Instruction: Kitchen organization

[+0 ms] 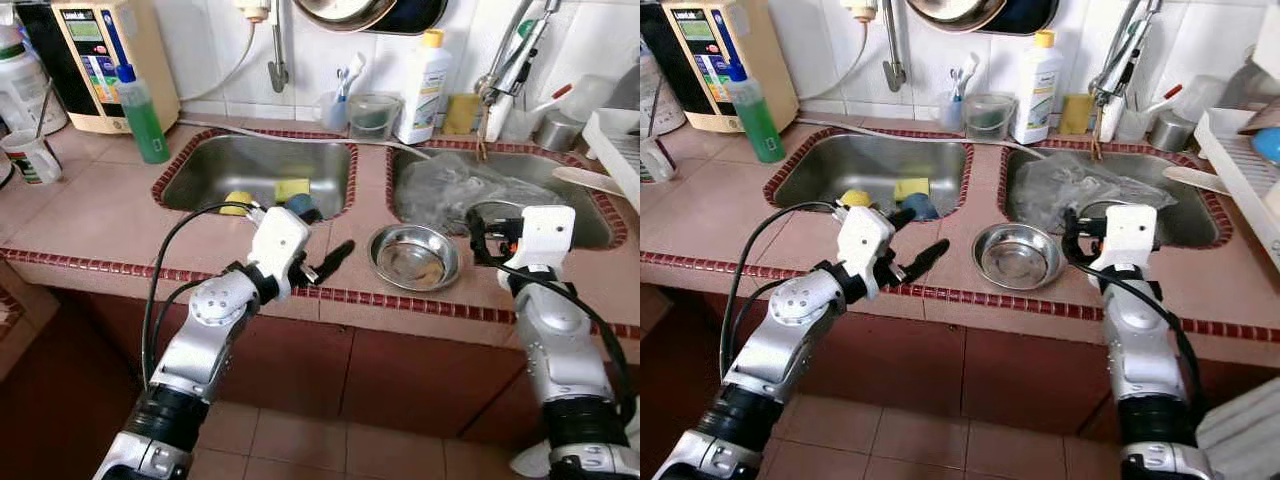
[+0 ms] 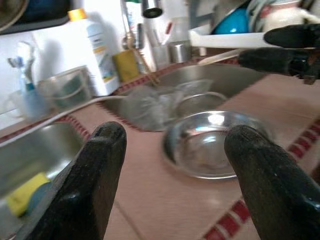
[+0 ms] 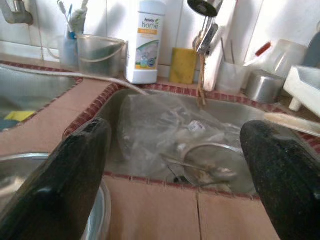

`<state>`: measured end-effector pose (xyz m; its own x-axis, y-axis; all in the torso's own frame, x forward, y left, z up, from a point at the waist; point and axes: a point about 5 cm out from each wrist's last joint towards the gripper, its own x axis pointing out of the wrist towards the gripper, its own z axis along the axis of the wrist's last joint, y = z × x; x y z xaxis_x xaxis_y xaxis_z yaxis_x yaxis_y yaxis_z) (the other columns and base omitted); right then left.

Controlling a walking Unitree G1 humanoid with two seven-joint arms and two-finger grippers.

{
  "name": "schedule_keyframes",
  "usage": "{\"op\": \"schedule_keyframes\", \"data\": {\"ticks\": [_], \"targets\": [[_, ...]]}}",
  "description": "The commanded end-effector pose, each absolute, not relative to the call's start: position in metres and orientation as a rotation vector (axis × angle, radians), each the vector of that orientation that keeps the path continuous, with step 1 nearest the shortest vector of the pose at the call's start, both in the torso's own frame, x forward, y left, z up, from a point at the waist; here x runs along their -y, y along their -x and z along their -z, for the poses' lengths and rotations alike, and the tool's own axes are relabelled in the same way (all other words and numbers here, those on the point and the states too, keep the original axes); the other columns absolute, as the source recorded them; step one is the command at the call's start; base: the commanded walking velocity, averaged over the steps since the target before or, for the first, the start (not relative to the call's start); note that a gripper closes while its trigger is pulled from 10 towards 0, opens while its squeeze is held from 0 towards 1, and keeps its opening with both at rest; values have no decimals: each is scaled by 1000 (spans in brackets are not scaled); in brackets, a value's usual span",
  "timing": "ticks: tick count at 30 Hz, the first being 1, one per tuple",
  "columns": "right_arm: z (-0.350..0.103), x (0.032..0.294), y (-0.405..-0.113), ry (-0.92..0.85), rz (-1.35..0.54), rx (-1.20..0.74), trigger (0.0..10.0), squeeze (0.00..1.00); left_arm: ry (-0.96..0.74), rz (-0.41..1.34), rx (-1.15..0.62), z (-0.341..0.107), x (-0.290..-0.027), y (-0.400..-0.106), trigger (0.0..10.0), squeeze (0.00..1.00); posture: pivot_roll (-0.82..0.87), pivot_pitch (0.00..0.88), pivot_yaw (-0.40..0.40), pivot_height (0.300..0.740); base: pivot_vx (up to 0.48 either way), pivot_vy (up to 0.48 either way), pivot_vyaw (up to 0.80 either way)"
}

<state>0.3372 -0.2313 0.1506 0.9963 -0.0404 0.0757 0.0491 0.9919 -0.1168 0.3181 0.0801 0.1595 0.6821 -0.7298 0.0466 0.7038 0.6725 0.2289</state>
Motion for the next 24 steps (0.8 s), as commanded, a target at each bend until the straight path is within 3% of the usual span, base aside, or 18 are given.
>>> {"op": "schedule_keyframes", "data": {"ticks": [1, 6, 24], "targets": [[-155, 235, -336, 102, 21, 70, 10000, 0, -227, 834, 137, -162, -78, -315, 10000, 0, -81, 0, 48, 740, 0, 0, 0], [-154, 239, -335, 126, -4, 55, 10000, 0, -227, 849, 88, -161, -73, -311, 10000, 0, -83, 0, 50, 740, 0, 0, 0], [-151, 237, -351, -53, -178, -80, 10000, 0, -195, 834, 30, -170, -65, -302, 10000, 0, -72, 2, 31, 740, 0, 0, 0]]}}
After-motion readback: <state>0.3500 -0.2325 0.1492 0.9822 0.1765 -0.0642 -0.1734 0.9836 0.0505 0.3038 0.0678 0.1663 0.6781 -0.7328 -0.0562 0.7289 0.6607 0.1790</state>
